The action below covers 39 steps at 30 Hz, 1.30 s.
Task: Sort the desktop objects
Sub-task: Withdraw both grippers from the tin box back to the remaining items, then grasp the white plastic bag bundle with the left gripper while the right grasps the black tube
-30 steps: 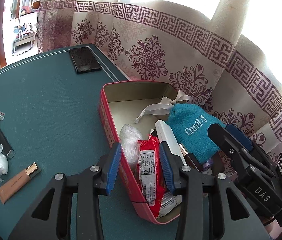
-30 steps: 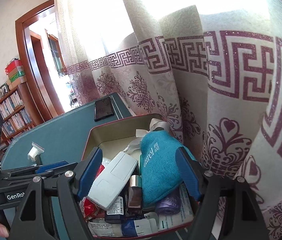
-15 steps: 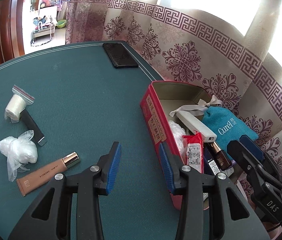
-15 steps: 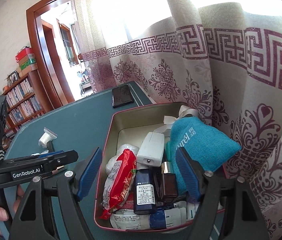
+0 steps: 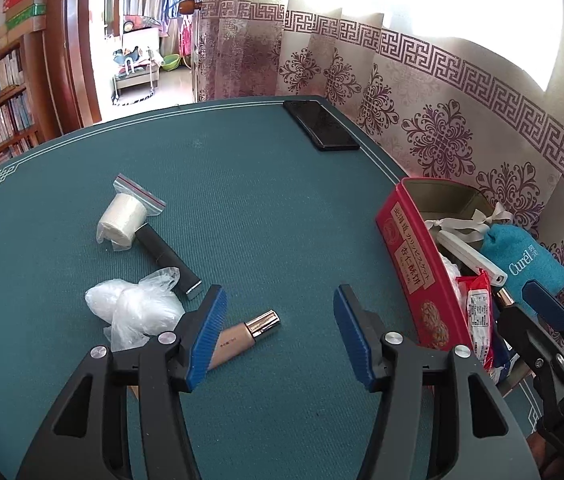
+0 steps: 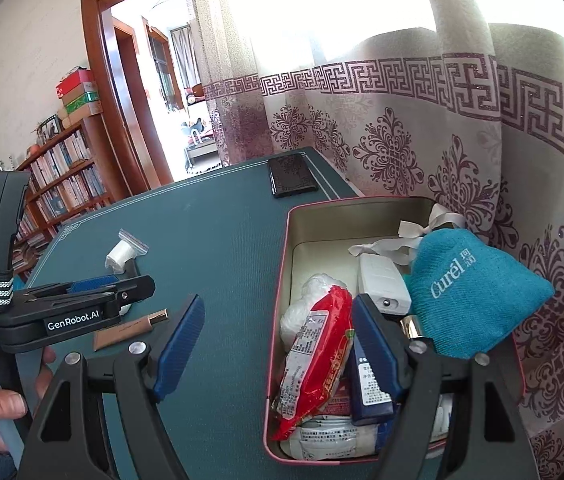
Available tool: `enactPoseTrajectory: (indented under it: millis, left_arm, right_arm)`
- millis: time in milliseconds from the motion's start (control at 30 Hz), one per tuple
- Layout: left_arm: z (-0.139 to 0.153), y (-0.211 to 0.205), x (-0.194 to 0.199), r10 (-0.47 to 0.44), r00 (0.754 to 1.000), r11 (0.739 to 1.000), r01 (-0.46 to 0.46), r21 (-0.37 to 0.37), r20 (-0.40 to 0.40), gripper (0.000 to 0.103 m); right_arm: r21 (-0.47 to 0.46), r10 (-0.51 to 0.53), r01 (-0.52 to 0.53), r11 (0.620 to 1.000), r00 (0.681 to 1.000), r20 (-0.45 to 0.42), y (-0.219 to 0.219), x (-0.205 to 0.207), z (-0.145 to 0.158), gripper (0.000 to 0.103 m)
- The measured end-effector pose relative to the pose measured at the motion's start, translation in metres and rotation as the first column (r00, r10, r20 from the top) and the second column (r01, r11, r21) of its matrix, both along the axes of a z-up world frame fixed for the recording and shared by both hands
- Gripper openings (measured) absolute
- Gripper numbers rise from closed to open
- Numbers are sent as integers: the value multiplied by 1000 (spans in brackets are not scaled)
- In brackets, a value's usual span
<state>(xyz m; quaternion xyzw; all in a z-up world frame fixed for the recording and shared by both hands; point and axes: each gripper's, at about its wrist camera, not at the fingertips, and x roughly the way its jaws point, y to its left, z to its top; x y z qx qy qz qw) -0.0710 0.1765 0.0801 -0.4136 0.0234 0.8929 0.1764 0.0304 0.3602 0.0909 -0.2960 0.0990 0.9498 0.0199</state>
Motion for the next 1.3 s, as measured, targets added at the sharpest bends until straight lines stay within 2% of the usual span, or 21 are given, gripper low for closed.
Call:
enactPoseTrajectory:
  millis: [433,867,967,1067,1200,1300]
  left_arm:
    - [-9,-31,-14,30,1000,997,-30,-70,7,59]
    - [-28,-76,-37,98,990,994,-102,33,96,60]
    - [-30,-80,-39,96,990,994,-101,45,101,64]
    - [-33,-81,-40,96,990,994,-101,43,99,68]
    - [-39,-86,-42,125,987,992,-126,5,101,70]
    - [-45,-94,-48,156,980,987,-158,5,127,71]
  right_arm:
    - [23,67,-68,997,997,30,-37,-19,2,80]
    - [33,143,-146,989,987,78,-76,-49,-3,80]
    - [19,157,-159,987,983,94,-84,-57,-8,80]
    - [4,164,-165,986,980,110,-90,-66,-13,80]
    - [3,177,-179,984,976,126,-97,-74,-18,80]
    - [7,182,-185,983,974,134,-100,-78,-22,80]
